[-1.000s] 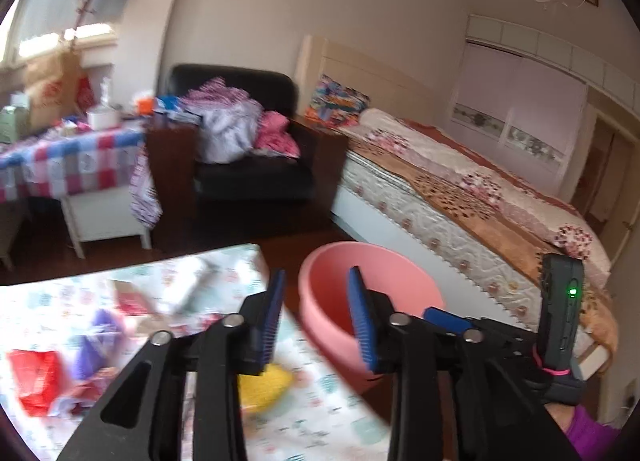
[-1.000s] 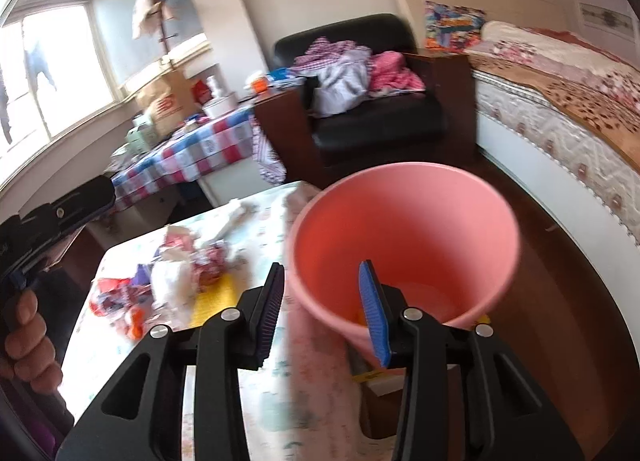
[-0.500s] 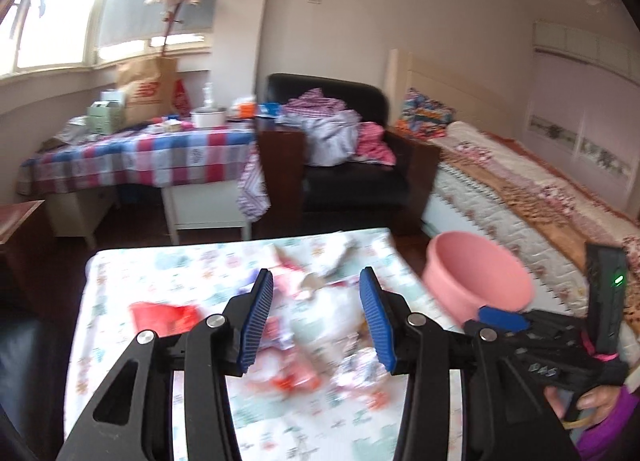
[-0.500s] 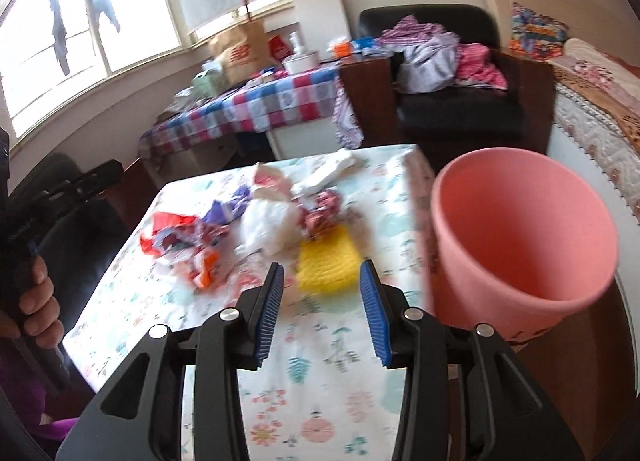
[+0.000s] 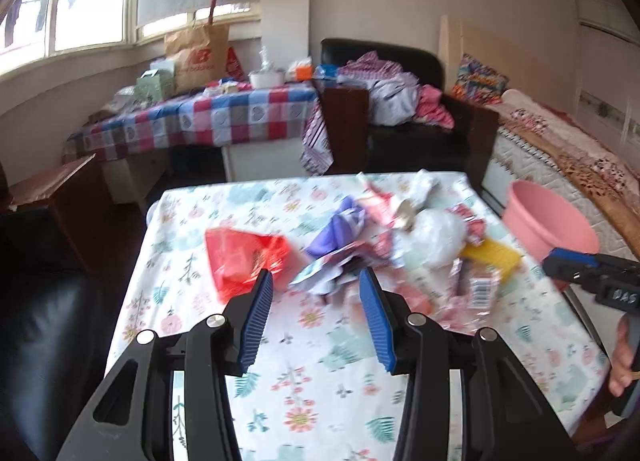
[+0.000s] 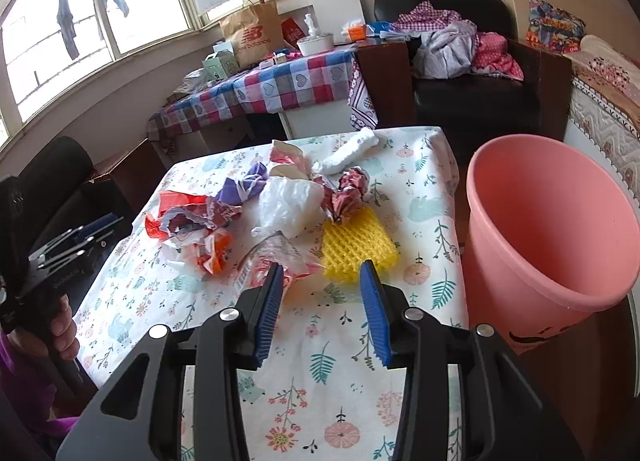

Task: Collect trash
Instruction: 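Return both grippers over the table toward the remaining trash, then grasp the purple-white wrapper with the left gripper while the right gripper grasps a clear bag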

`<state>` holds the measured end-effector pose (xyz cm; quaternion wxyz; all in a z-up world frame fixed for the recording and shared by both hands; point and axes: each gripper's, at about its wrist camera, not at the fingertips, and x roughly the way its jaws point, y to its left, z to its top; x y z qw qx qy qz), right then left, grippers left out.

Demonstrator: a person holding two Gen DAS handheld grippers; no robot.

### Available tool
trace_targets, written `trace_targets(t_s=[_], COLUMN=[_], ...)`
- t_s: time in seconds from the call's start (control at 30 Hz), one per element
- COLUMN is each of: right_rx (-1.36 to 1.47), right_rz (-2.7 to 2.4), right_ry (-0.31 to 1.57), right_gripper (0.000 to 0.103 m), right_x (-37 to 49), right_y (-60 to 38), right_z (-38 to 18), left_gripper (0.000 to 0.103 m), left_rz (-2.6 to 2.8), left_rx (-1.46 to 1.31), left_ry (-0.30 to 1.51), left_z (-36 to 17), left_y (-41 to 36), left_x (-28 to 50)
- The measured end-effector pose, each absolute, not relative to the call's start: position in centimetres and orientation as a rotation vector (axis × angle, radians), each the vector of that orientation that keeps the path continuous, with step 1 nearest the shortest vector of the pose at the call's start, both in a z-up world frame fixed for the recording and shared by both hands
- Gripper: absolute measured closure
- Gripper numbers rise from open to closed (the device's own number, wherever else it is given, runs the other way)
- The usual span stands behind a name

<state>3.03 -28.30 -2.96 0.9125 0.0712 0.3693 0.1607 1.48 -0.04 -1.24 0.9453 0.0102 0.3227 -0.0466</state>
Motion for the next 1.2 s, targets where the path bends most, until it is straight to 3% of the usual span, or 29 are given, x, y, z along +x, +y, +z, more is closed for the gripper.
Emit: trace_targets(t_s=[0.43,0.53,0.6,0.67,0.8,1.2], right_rx=[0.164,0.169,0.17,0.167,0.158,0.062], right_rz=[0.354,0.374,0.384,0.395,0.409,0.42], right_ry=[0.777,0.766,0.762,0.764,0.767,0.738], right_gripper=[0.063,0.063,0.063,0.063,0.063,0.063], right_x=[4.3,4.5,4.7,5.1,5.7,10.4], right_y=[-28.4,-28.2,-28.0,-27.6,-26.7,-23.3], right_z=[-3.1,-2.8,-2.6,-2.6,-2.6,-2.1], left_gripper=[0.059,0.072,0.09,0.095,0.101,0.101], left_rz=[-0.215,-0.229,-0.247,-0.256,-0.252,-0.249], left_rx=[0.13,0.095,0.076,0.066,0.056,-0.067], left_ry=[0.717,0.746,0.761,0.761,0.734,0.678], left_z=[-3.0,-3.7,-4.1,-4.4,-4.0,-1.7], left_y=[-2.4,-1.9,-1.5,-1.2,-0.9,0.8], left_x=[6.9,7.8,7.9,7.7,6.7,3.5])
